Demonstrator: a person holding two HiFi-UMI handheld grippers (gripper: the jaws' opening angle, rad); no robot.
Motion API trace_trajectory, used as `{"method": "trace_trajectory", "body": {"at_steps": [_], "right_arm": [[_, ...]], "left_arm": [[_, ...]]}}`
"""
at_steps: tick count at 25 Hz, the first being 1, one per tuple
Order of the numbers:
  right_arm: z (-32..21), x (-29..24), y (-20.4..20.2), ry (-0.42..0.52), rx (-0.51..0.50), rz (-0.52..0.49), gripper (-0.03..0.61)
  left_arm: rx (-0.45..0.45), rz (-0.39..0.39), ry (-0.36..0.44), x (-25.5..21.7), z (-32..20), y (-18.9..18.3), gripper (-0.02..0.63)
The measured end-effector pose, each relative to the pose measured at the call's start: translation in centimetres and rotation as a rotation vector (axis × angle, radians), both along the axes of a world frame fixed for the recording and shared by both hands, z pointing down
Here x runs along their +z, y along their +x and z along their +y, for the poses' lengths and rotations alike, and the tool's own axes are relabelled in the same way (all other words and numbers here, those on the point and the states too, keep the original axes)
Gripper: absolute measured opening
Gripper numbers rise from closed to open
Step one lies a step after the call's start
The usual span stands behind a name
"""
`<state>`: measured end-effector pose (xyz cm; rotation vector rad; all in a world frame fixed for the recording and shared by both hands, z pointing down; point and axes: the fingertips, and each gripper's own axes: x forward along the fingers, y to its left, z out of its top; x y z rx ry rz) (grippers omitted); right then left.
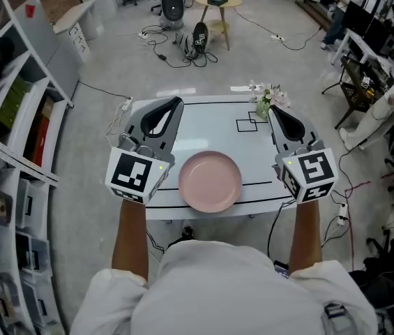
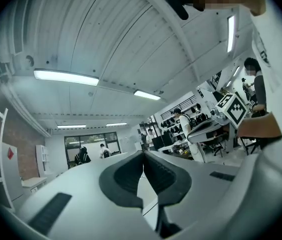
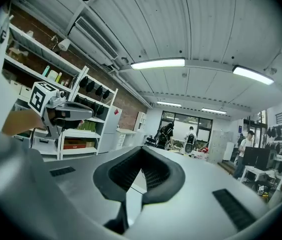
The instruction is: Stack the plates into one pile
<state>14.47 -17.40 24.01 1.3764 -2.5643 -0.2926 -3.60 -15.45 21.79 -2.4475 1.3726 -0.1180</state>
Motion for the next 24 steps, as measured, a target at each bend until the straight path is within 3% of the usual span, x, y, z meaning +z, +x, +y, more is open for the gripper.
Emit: {"method": "trace_trajectory", "body": {"at_steps": [24], "right_arm": [[-1.6,2.2,0.1,-0.051,0.006,0.032,0.012]], "left_arm": [[-0.012,-0.009,-0.064,2.8,-2.5,-0.2,0.02]]}}
